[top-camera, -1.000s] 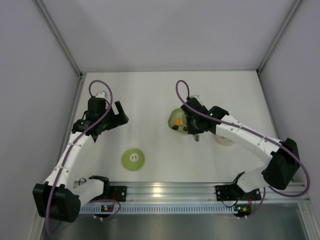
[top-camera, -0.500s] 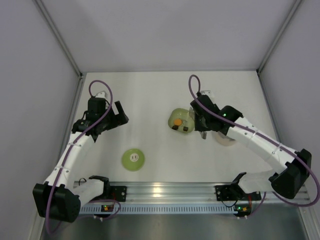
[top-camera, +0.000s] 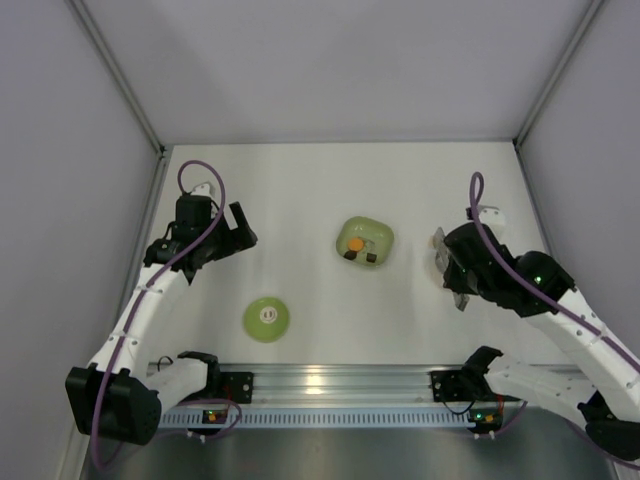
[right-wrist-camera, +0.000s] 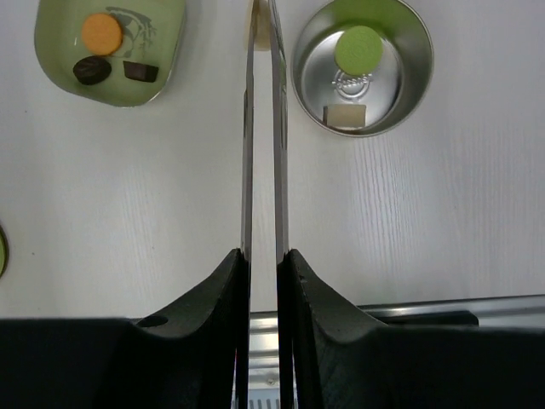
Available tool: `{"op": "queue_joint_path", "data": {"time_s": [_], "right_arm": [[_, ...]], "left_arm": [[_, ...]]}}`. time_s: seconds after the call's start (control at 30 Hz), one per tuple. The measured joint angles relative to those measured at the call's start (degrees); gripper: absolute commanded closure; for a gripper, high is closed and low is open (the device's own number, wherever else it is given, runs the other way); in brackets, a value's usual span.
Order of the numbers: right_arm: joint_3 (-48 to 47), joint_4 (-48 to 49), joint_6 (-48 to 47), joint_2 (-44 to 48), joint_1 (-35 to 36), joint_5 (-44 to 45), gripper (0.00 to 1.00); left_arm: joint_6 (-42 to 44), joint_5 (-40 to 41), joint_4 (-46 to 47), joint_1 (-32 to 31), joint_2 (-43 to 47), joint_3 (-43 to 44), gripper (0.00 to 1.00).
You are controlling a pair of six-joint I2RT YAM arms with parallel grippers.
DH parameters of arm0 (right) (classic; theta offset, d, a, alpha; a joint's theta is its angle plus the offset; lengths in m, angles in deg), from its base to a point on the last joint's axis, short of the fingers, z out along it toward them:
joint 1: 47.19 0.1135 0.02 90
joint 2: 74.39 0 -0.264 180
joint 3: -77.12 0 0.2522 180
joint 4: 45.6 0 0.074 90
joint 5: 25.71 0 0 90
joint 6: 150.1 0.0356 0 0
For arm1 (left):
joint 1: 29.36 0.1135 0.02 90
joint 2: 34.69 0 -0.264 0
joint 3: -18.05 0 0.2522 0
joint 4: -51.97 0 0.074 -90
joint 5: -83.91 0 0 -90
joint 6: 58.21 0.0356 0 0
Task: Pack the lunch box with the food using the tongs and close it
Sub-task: Place the fake food in the packing box.
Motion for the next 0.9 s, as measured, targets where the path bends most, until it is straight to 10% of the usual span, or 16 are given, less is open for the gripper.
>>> {"op": "queue_joint_path", "data": {"time_s": [0.9], "right_arm": [[9.9,-5.2,10.1,7.5,-0.1,4.9,0.70]], "left_arm": [[0.0,-0.4,0.0,-0.2,-0.7,0.0,0.01]]}}
